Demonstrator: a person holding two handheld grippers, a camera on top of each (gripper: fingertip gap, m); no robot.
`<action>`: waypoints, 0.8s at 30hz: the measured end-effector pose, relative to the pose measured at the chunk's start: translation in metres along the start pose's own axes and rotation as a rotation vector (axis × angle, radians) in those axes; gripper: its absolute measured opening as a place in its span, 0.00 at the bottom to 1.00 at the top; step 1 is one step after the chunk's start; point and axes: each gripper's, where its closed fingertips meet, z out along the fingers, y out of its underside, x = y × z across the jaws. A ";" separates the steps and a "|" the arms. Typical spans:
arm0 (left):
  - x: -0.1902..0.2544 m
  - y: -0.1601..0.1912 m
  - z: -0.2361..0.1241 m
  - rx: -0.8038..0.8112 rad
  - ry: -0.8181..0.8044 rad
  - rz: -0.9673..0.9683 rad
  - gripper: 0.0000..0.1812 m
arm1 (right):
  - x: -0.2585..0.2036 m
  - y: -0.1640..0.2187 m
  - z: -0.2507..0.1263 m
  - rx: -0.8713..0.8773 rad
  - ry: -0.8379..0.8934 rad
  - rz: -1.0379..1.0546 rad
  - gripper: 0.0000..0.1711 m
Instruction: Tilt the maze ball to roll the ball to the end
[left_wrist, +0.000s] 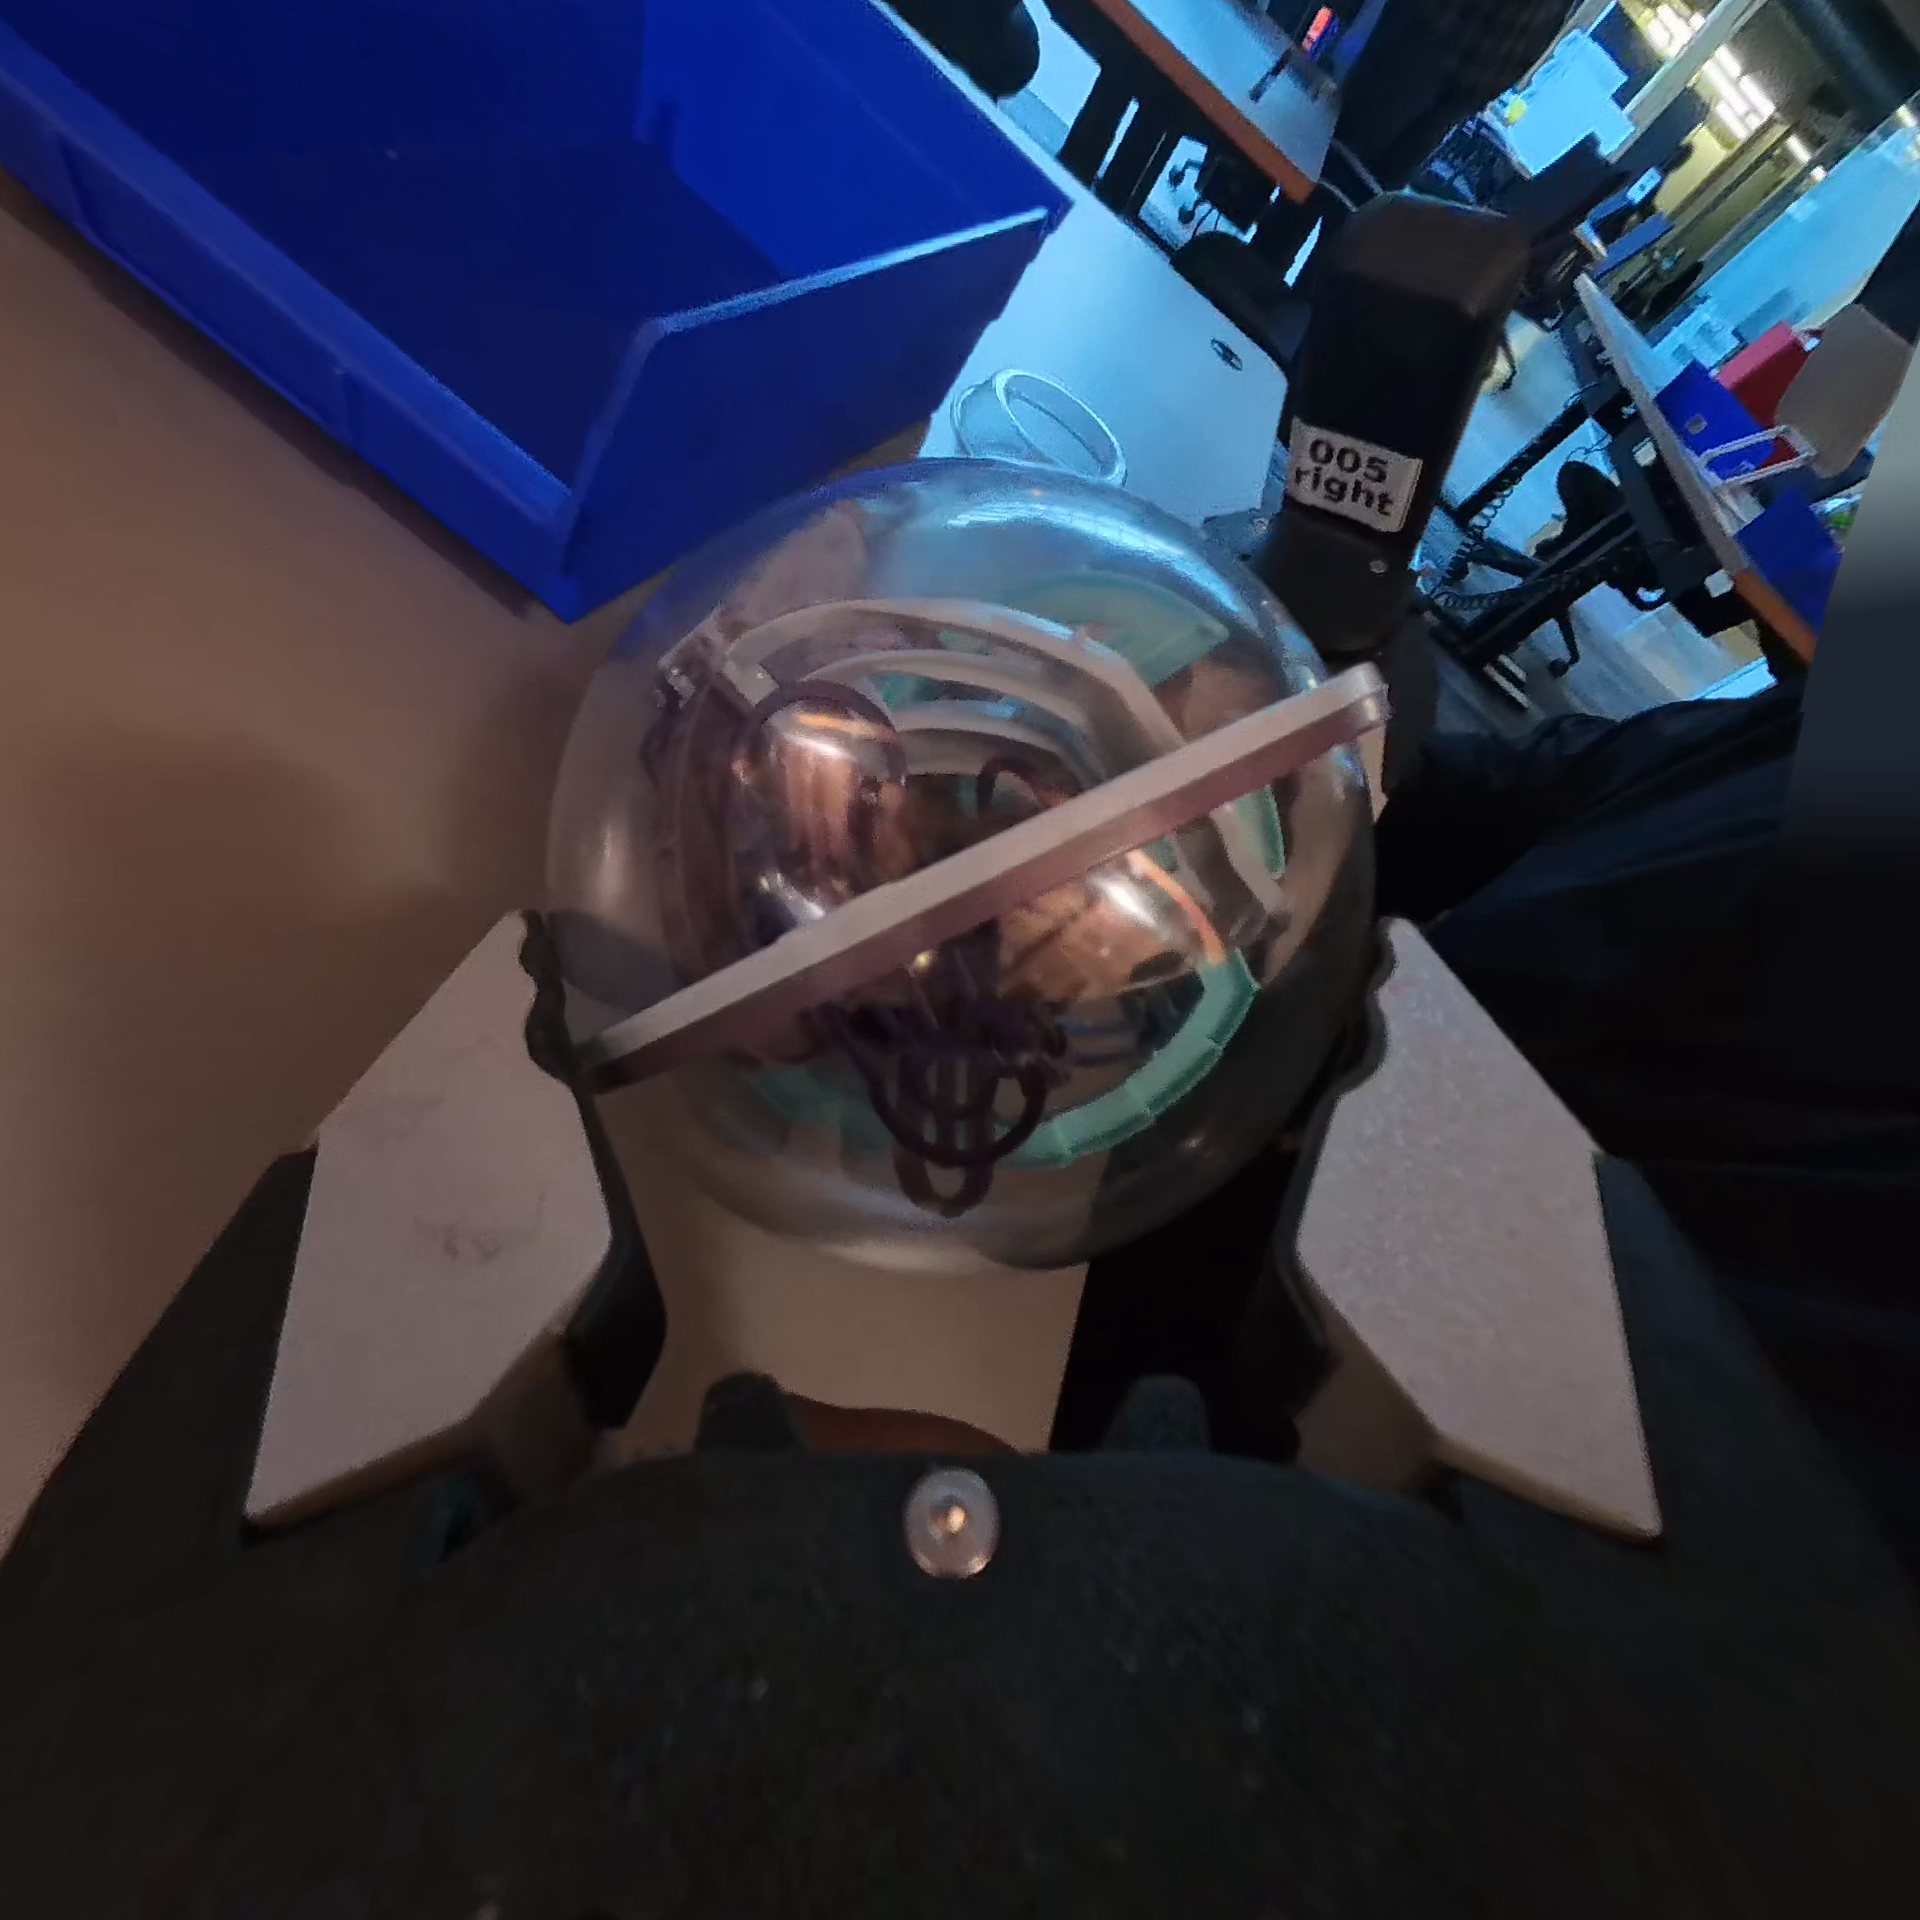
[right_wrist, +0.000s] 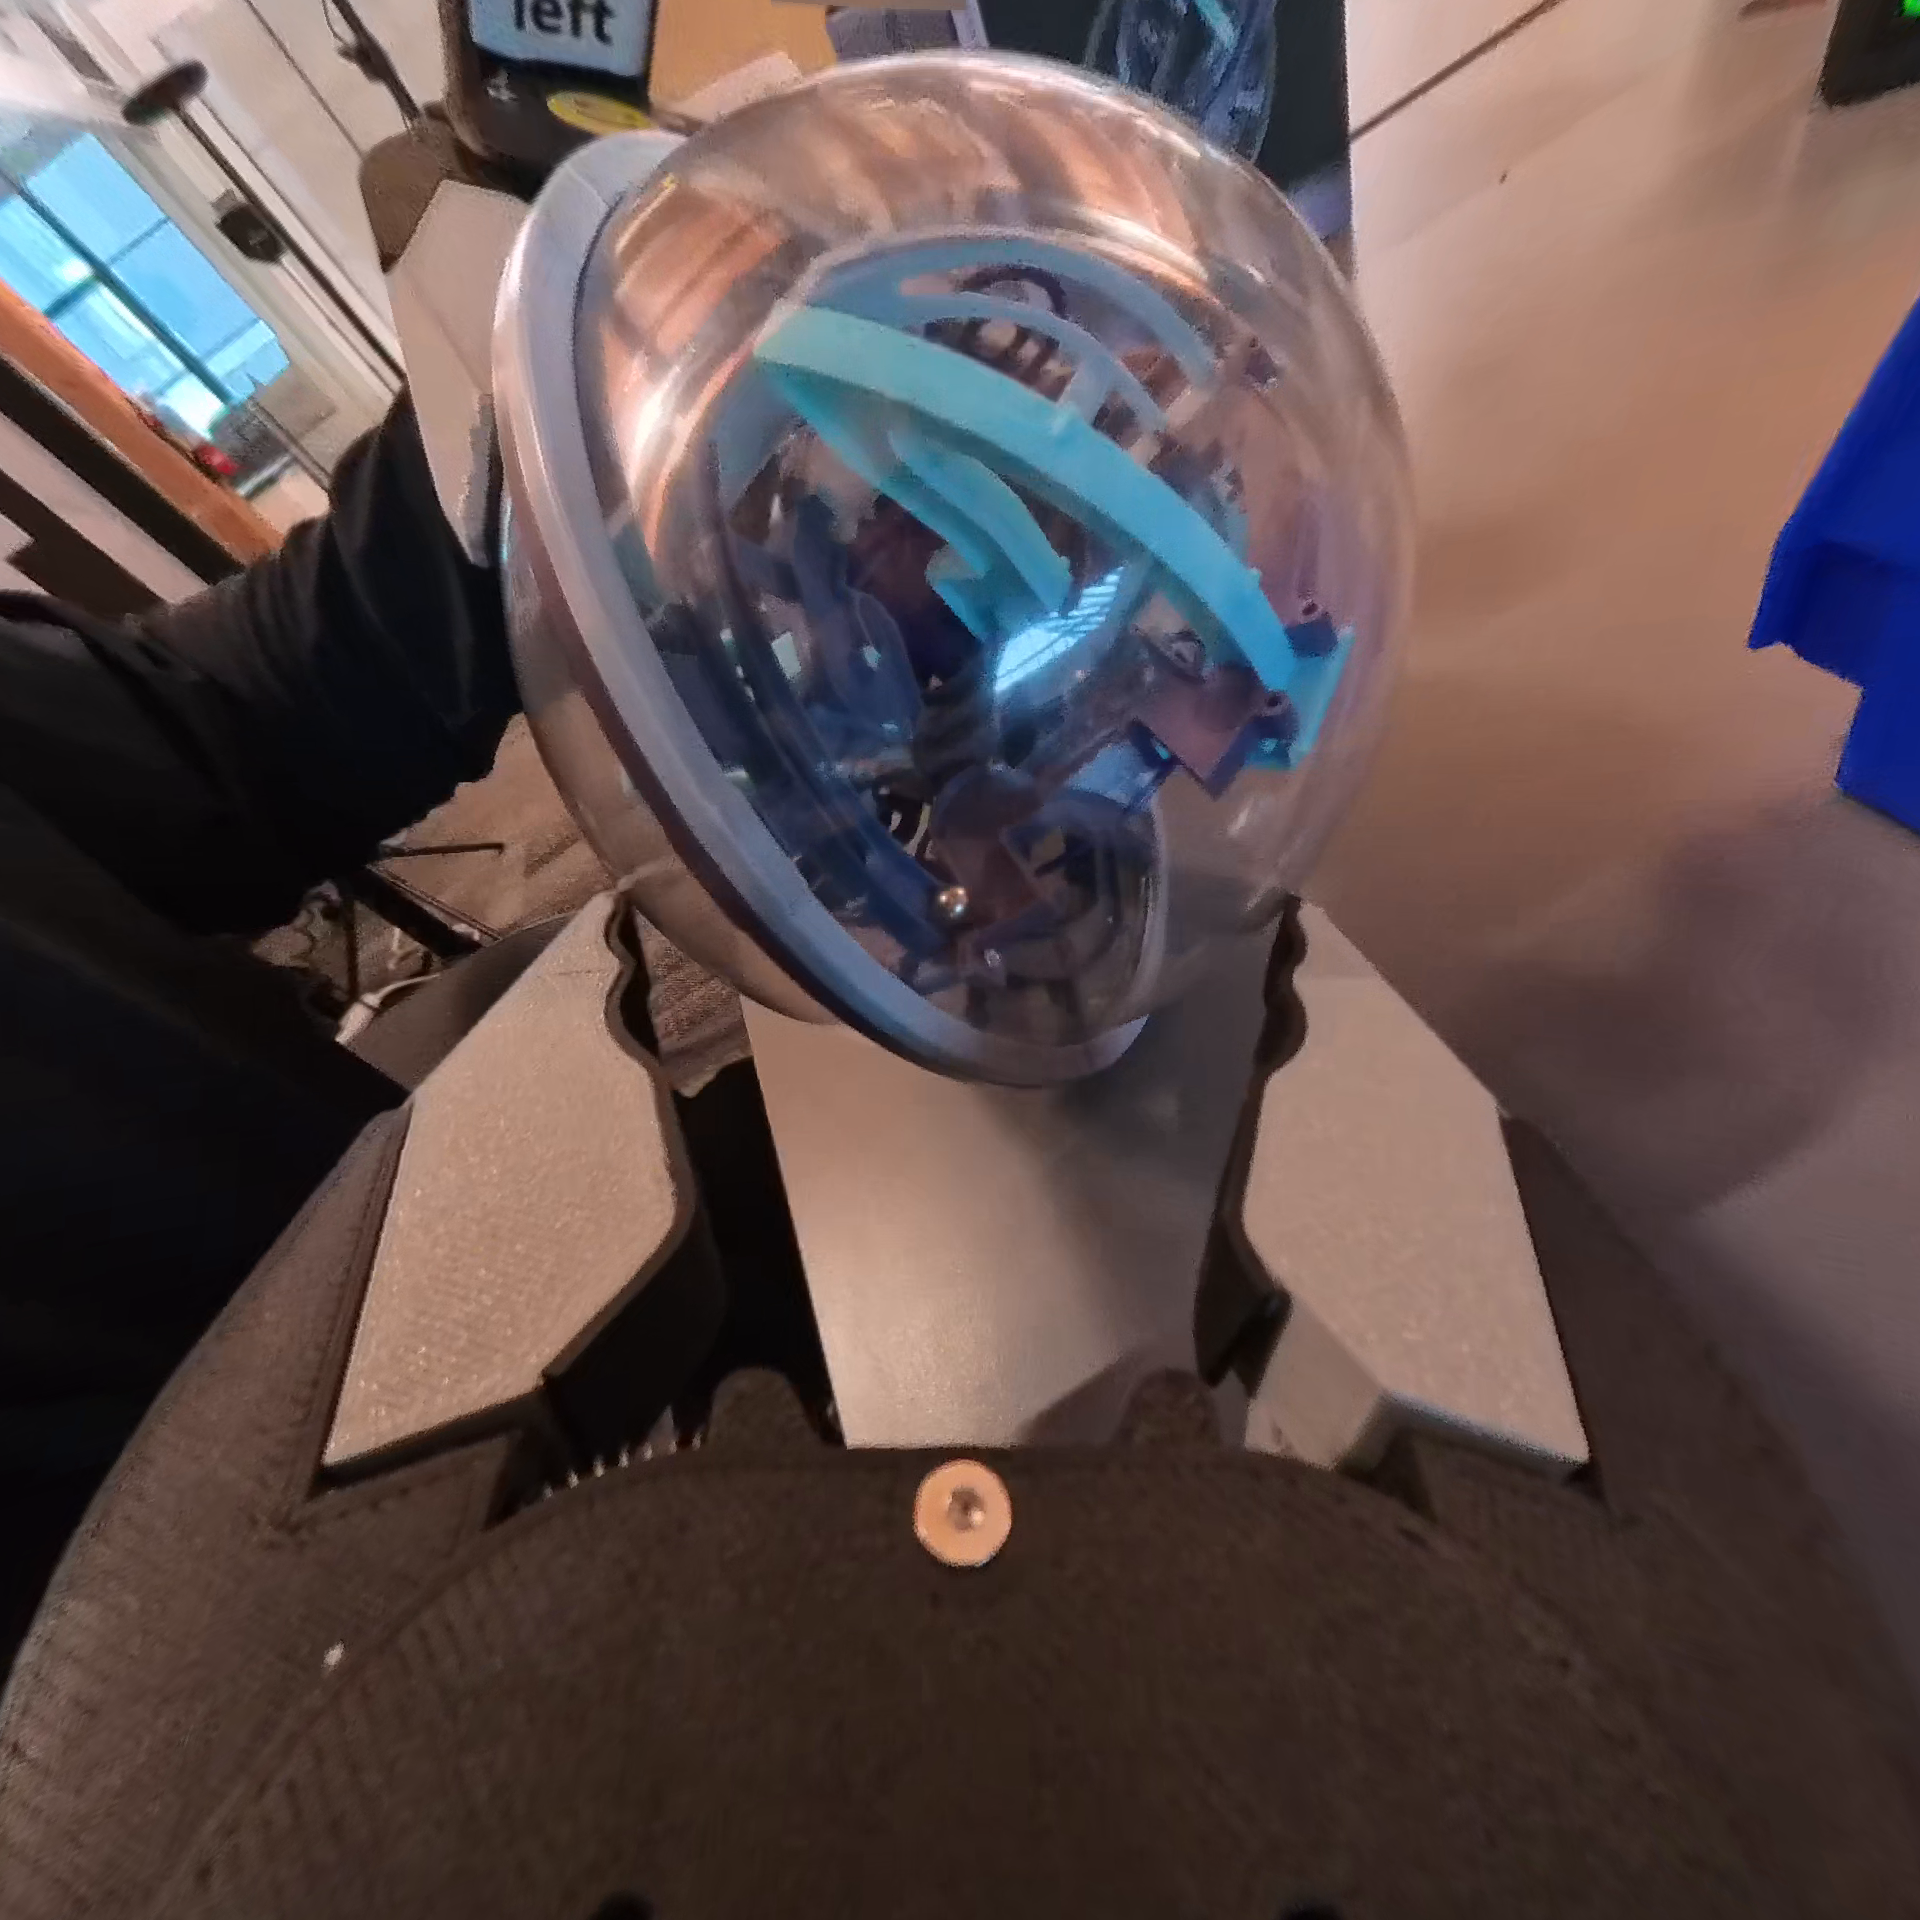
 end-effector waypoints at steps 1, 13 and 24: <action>0.001 0.000 0.000 -0.007 0.003 -0.006 0.80 | 0.000 -0.001 -0.001 0.001 -0.003 0.006 0.67; -0.001 -0.005 0.000 -0.025 0.004 0.029 0.80 | -0.002 0.002 0.003 0.017 -0.010 0.056 0.67; -0.006 0.000 -0.002 -0.087 0.169 0.083 0.78 | 0.000 -0.001 -0.008 0.011 0.028 -0.035 0.61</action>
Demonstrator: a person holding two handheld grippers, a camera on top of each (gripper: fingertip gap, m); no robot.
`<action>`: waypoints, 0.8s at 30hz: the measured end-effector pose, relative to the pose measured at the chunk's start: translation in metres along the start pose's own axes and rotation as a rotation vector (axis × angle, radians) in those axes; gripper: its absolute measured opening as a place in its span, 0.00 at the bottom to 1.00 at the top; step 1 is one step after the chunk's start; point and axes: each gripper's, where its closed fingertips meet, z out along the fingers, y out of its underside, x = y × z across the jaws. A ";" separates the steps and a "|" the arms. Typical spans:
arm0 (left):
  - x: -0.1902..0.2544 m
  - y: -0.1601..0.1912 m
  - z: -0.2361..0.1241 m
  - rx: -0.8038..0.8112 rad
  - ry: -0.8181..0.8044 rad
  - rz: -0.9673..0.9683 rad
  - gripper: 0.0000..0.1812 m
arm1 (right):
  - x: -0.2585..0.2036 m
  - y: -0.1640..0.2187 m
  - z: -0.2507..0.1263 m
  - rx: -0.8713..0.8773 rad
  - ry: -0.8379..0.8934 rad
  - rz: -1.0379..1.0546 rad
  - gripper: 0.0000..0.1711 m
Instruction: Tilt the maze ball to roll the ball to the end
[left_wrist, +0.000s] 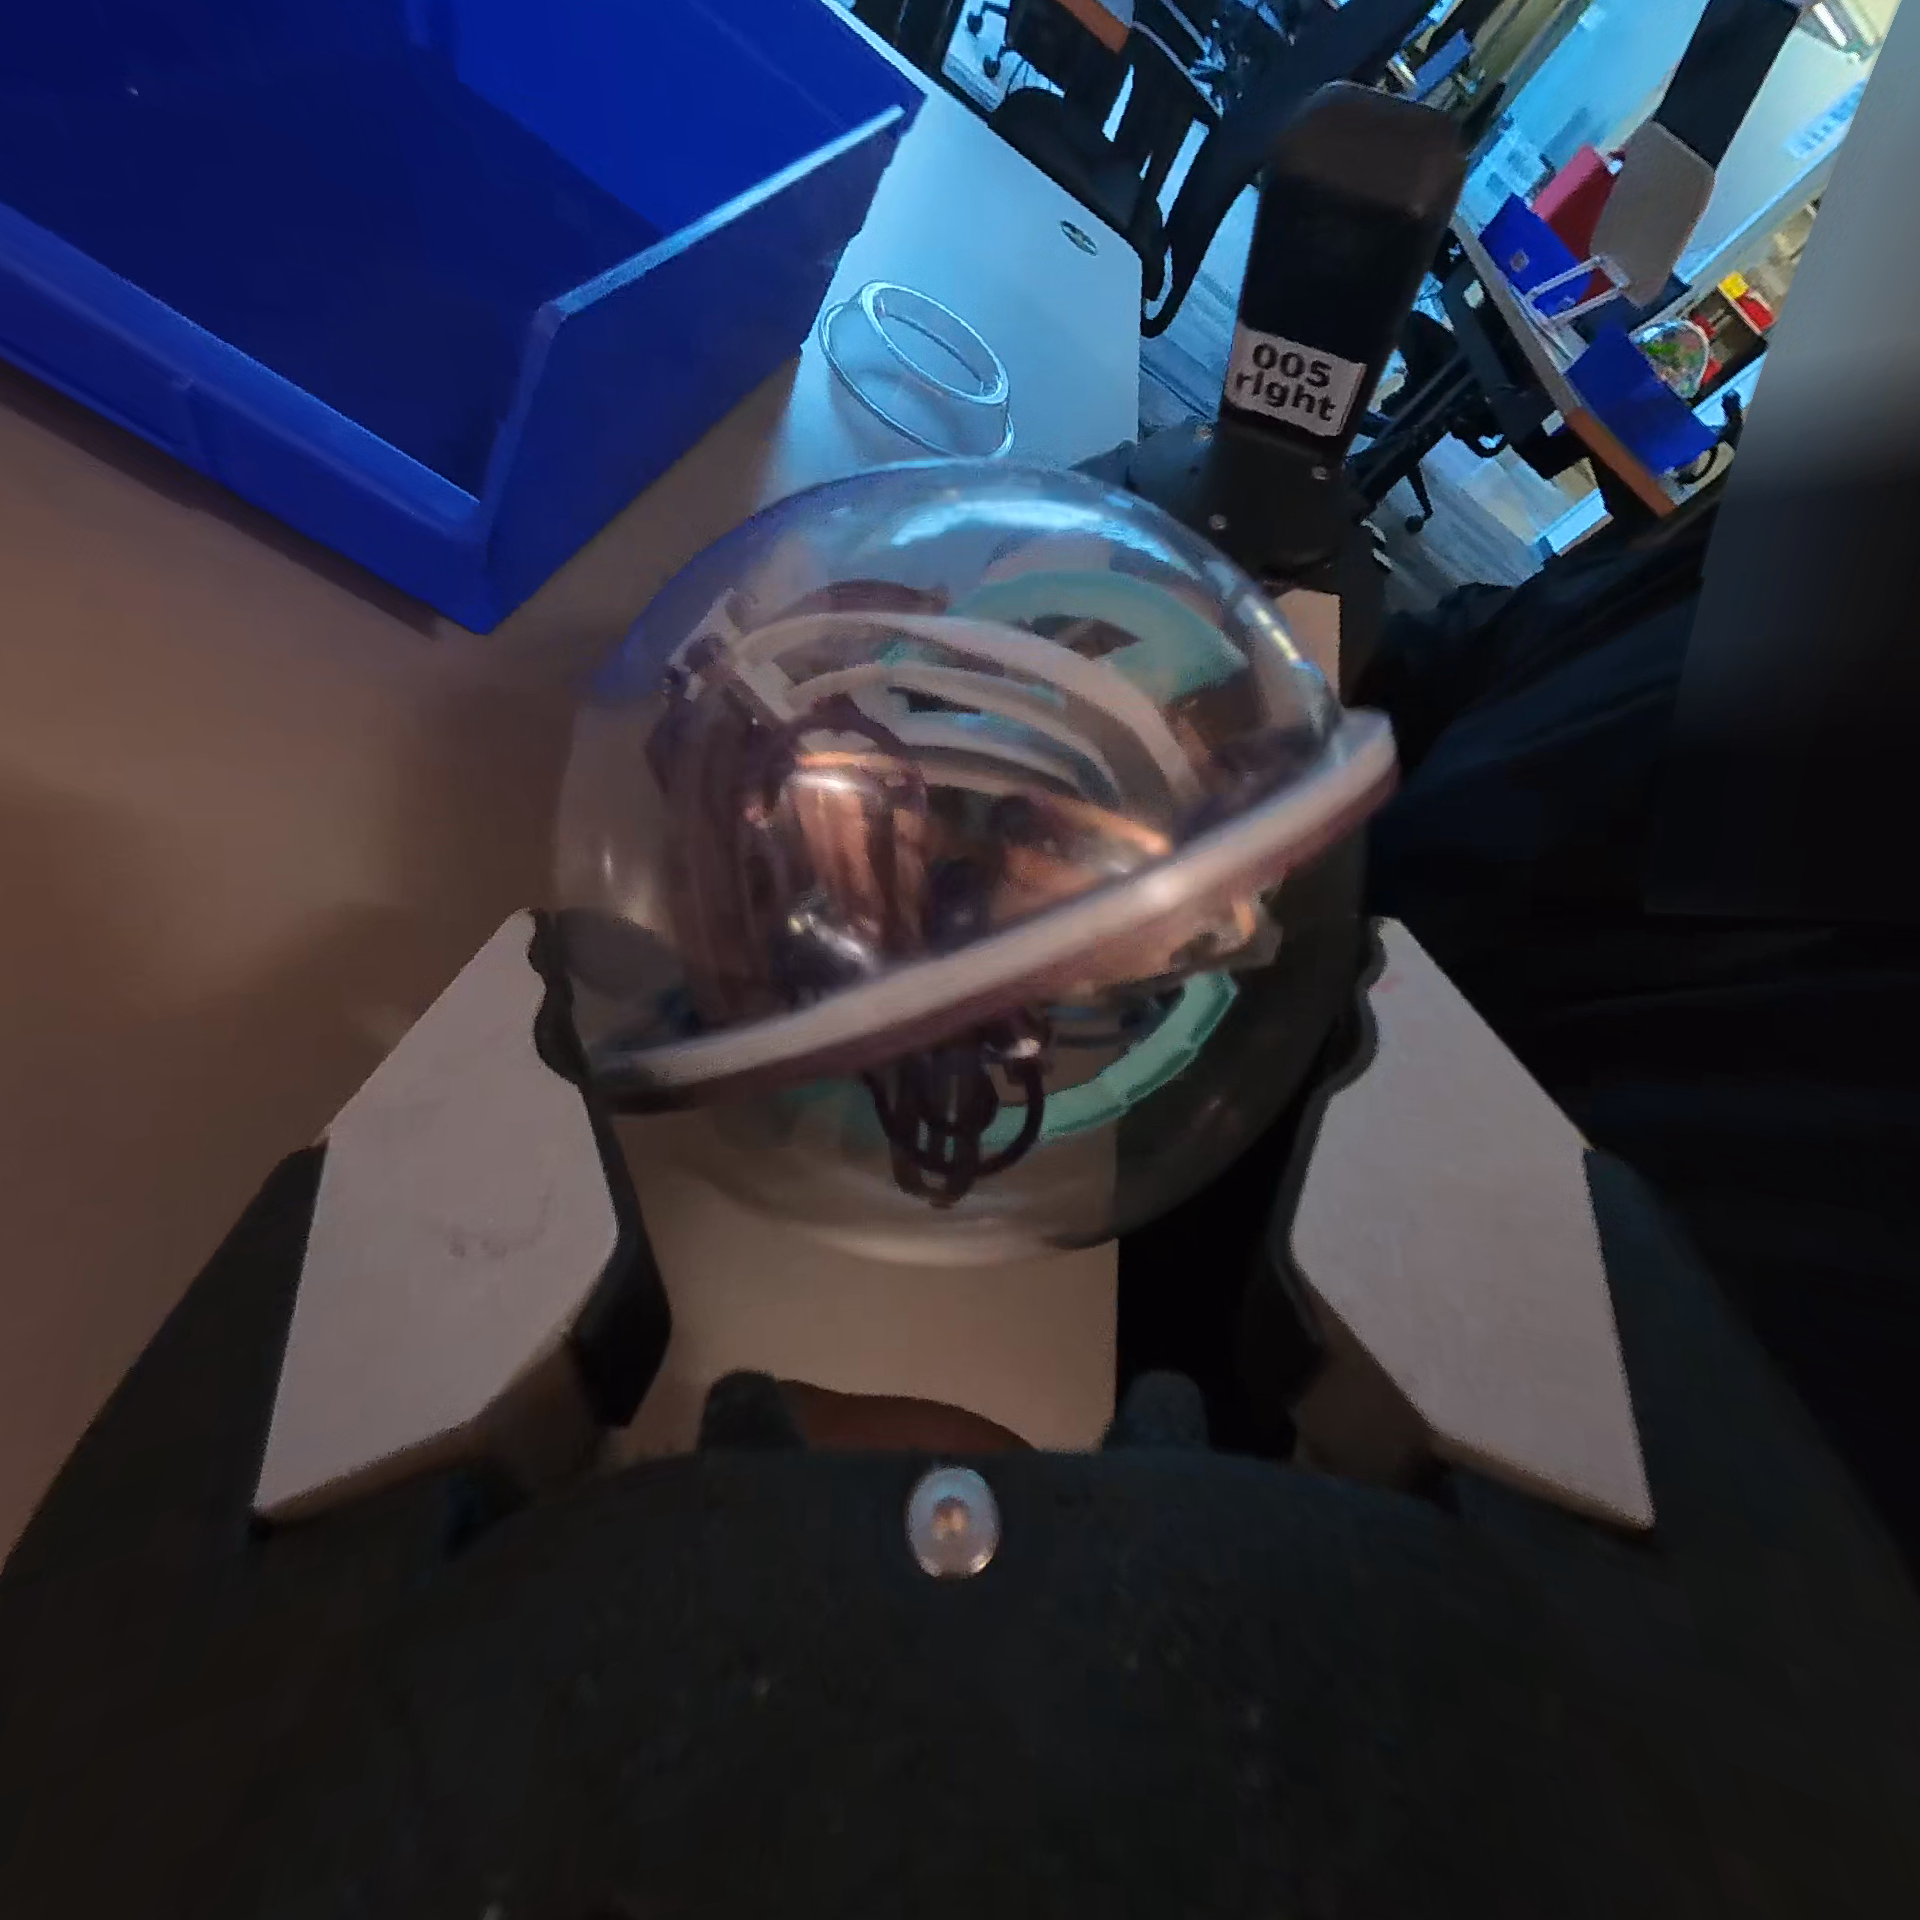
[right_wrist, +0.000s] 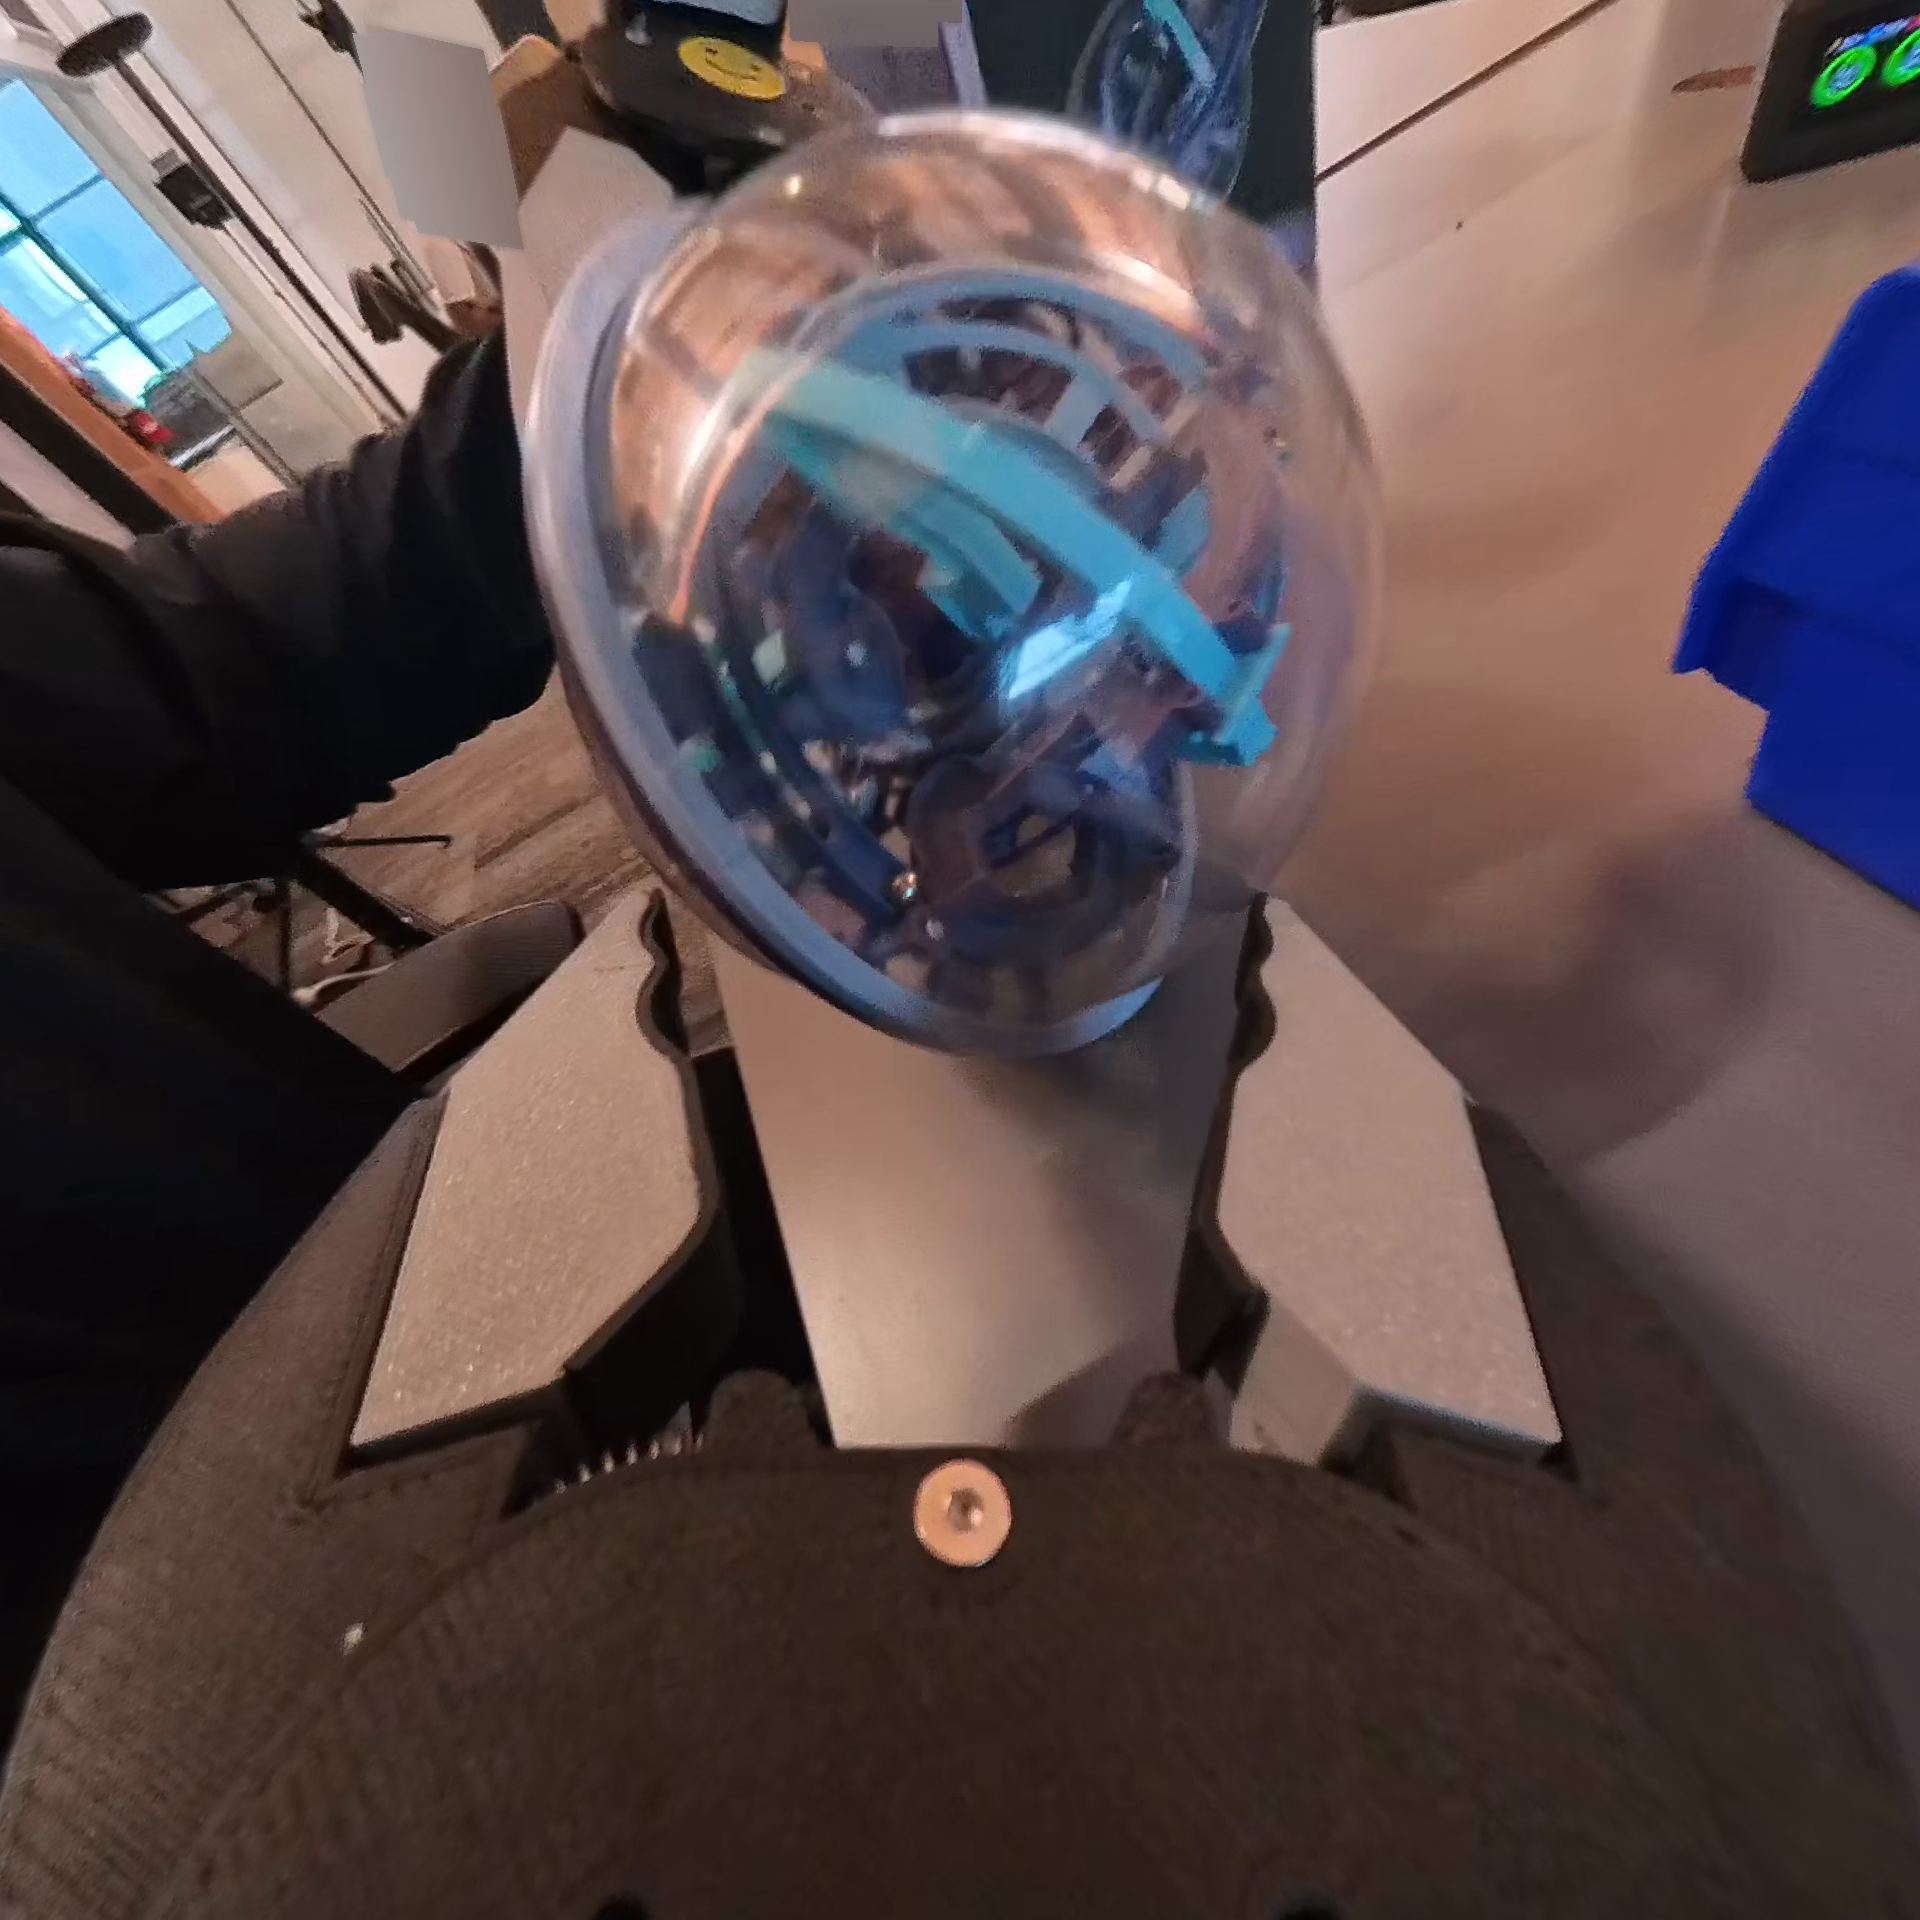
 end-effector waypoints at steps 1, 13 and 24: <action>0.000 -0.002 0.000 0.003 0.007 0.001 0.77 | 0.002 -0.002 -0.002 0.009 0.012 -0.016 0.60; -0.010 -0.027 -0.006 0.172 -0.138 -0.025 0.72 | 0.011 0.004 -0.002 -0.002 0.047 0.007 0.46; 0.002 -0.023 -0.015 0.138 -0.205 0.117 0.69 | -0.003 0.016 0.003 -0.072 0.047 -0.072 0.44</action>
